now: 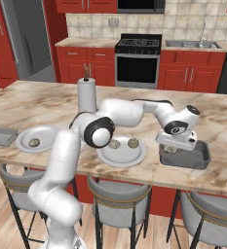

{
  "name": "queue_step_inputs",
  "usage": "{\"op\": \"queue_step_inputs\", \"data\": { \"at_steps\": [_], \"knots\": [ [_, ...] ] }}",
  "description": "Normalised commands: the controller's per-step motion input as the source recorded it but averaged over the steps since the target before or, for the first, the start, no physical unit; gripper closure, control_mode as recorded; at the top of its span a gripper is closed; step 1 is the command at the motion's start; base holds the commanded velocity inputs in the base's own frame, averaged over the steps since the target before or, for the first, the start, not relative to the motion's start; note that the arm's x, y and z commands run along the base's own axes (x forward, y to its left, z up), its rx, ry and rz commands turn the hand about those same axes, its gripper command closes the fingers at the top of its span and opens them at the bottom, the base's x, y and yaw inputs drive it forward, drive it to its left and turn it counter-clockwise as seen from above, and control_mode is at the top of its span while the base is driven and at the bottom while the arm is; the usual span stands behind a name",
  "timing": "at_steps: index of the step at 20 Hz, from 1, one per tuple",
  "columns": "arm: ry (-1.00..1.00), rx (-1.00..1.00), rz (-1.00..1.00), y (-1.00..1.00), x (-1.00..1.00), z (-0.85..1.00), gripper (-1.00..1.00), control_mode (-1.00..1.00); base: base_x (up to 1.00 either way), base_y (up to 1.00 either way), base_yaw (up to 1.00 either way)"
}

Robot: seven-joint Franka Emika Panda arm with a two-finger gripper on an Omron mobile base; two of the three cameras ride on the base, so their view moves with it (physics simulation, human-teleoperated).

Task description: Place two dumplings into each of the tupperware containers and then place the containers in the fridge.

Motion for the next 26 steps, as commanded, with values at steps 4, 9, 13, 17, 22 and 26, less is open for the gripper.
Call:
{"op": "queue_step_inputs", "data": {
  "at_steps": [4,9,13,17,22,26],
  "knots": [
    [0.00,0.00,0.00,-0.17,0.17,-0.17,1.00,-1.00,0.00,0.00,0.00],
    [-0.05,-0.07,0.00,-0.13,0.19,-0.37,1.00,-1.00,0.00,0.00,0.00],
    [-0.05,-0.08,0.00,-0.07,0.22,-0.39,1.00,-1.00,0.00,0.00,0.00],
    [0.00,0.00,0.00,0.00,0.08,-0.04,-1.00,-1.00,0.00,0.00,0.00],
    [0.01,0.00,0.00,0.00,0.00,0.13,-1.00,-1.00,0.00,0.00,0.00],
    [0.02,-0.02,-0.03,0.00,-0.11,0.27,-1.00,-1.00,0.00,0.00,0.00]
  ]
}}
